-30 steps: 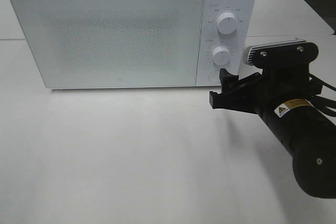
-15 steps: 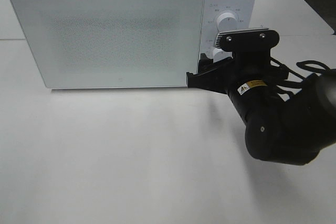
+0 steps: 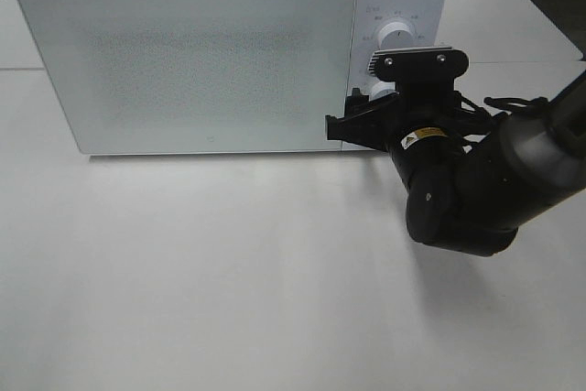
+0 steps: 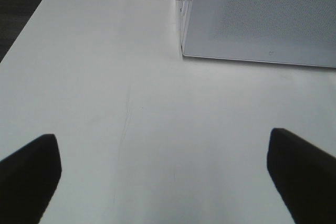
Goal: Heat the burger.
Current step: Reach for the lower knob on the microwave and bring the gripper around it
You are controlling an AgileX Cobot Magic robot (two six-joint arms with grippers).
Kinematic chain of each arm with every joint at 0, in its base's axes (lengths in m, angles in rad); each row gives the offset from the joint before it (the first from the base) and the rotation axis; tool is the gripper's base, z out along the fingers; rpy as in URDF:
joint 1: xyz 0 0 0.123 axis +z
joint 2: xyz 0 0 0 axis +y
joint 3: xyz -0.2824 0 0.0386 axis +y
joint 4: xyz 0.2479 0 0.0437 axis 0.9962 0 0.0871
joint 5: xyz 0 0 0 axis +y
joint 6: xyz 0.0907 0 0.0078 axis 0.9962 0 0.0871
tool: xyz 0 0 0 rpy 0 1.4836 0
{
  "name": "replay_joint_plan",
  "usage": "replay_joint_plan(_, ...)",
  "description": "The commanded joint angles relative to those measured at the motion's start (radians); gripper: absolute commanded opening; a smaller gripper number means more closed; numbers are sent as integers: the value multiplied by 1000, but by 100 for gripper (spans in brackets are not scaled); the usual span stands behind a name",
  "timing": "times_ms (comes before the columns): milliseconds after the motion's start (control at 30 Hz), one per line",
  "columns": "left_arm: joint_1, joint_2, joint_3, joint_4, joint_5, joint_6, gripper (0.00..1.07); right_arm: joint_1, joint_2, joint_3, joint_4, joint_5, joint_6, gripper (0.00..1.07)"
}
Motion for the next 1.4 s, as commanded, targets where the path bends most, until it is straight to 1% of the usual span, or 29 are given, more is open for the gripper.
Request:
replay_joint_plan(33, 0, -23, 2, -10, -7, 0, 100, -13, 24, -29, -12, -2, 6, 75)
replay_joint_plan(200, 0, -23, 2, -10, -7, 0, 100, -19, 56, -53, -12, 4, 9, 75)
replay_joint_plan(367, 0, -23, 2, -10, -7, 0, 100, -23, 56, -53, -5, -46, 9, 75)
replay_joint_plan(767, 0, -23, 2, -10, -7, 0, 100, -31, 69, -98, -2, -43, 9, 75)
replay_joint_plan(933, 0, -23, 2, -10, -7, 0, 100, -29, 72, -100, -1, -70, 7, 71)
replay_joint_plan(1000, 0, -23, 2, -10, -7, 0, 100, -28, 60, -100, -1, -101, -7, 65)
replay_joint_plan(1067, 0, -23, 2, -10, -7, 0, 100, -28, 57, -100, -1, -107, -9, 64)
replay_joint_plan(1100, 0, -23, 2, -10, -7, 0, 100, -28, 55, -100, -1, -126, -10, 62)
replay_joint_plan(1300, 0, -23, 2, -10, -7, 0, 100, -28, 55, -100, -1, -129, -10, 61)
replay_joint_plan(1400, 0, -23, 2, -10, -7, 0, 100, -8, 55, -100, 2, -146, -20, 62)
